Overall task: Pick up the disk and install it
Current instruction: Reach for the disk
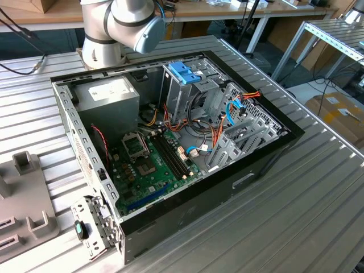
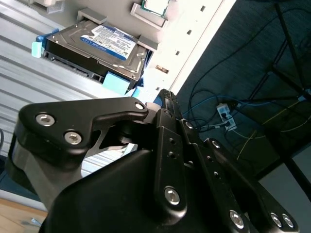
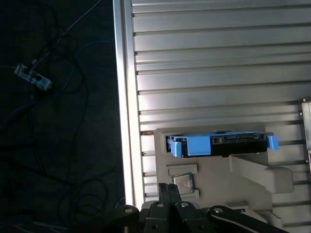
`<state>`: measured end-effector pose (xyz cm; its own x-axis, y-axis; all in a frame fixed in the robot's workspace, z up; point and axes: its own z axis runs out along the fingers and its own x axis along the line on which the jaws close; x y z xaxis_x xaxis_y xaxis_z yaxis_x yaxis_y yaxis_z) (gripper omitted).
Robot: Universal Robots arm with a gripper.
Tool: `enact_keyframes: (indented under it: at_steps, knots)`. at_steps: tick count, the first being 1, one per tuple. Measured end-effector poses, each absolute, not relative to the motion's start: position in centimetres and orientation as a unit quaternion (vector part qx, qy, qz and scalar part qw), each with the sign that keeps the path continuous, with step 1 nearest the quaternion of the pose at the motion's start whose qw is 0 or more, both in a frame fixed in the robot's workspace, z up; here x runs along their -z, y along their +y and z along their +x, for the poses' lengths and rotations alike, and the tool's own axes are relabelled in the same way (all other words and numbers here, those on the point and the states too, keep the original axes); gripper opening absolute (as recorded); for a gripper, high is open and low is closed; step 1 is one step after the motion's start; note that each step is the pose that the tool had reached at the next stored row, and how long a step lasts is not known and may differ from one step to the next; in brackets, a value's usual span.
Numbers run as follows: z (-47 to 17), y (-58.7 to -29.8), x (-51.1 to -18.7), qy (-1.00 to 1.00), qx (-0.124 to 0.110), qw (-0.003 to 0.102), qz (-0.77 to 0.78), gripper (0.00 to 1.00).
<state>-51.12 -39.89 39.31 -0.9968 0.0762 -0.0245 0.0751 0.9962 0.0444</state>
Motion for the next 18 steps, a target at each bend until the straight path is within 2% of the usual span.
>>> enact_keyframes:
  at_steps: [18]
  knots:
    - [-50.1,-39.8,-39.2,0.999,-0.021,0.013,0.038,0.11]
